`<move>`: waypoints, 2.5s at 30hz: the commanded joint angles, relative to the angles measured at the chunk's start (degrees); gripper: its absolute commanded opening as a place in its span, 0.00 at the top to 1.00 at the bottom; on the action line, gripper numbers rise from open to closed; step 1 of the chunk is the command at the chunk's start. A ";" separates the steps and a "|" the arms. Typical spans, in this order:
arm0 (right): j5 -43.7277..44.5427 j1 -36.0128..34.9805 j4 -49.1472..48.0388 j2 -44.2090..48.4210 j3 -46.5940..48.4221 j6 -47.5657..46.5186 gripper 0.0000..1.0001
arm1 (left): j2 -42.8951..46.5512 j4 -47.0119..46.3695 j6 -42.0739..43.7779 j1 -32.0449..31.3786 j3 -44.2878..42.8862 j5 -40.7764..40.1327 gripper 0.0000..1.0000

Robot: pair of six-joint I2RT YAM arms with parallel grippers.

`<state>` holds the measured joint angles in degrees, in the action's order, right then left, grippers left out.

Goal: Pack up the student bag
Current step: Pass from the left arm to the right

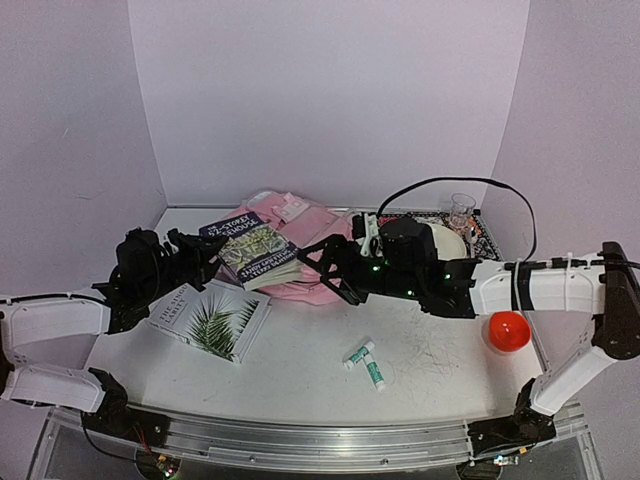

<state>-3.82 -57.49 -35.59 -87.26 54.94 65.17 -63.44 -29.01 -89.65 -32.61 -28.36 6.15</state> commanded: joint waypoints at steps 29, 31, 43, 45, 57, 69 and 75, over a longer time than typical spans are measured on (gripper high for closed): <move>-2.50 -1.52 -28.01 -12.36 4.58 10.36 0.02 | -5.21 -8.03 -0.49 -0.80 -8.92 -0.22 1.00; -2.10 -1.57 -29.16 -11.85 2.09 10.86 0.02 | -5.51 -8.18 -0.30 -0.79 -9.55 -0.43 1.00; 0.15 -0.97 -30.37 -13.21 3.56 10.96 0.02 | -7.56 -9.01 -0.86 -0.88 -10.69 2.20 1.00; 0.84 -0.44 -30.41 -13.59 3.56 11.87 0.02 | -7.02 -8.98 -1.06 -0.88 -10.14 2.20 1.00; 2.67 1.53 -31.78 -13.98 3.93 11.43 0.24 | -5.48 -9.07 -2.00 -2.42 -7.51 2.72 1.00; 2.31 4.25 -34.46 -9.54 -2.57 10.24 1.00 | -6.30 -9.03 2.62 -3.10 -5.40 2.49 0.96; 2.99 7.34 -34.45 -4.10 -8.35 9.00 1.00 | -12.27 -8.81 8.91 -3.07 -7.29 5.57 0.68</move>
<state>-4.23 -54.81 -66.09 -98.21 50.06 77.50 -73.11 -33.97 -87.06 -36.50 -33.46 8.84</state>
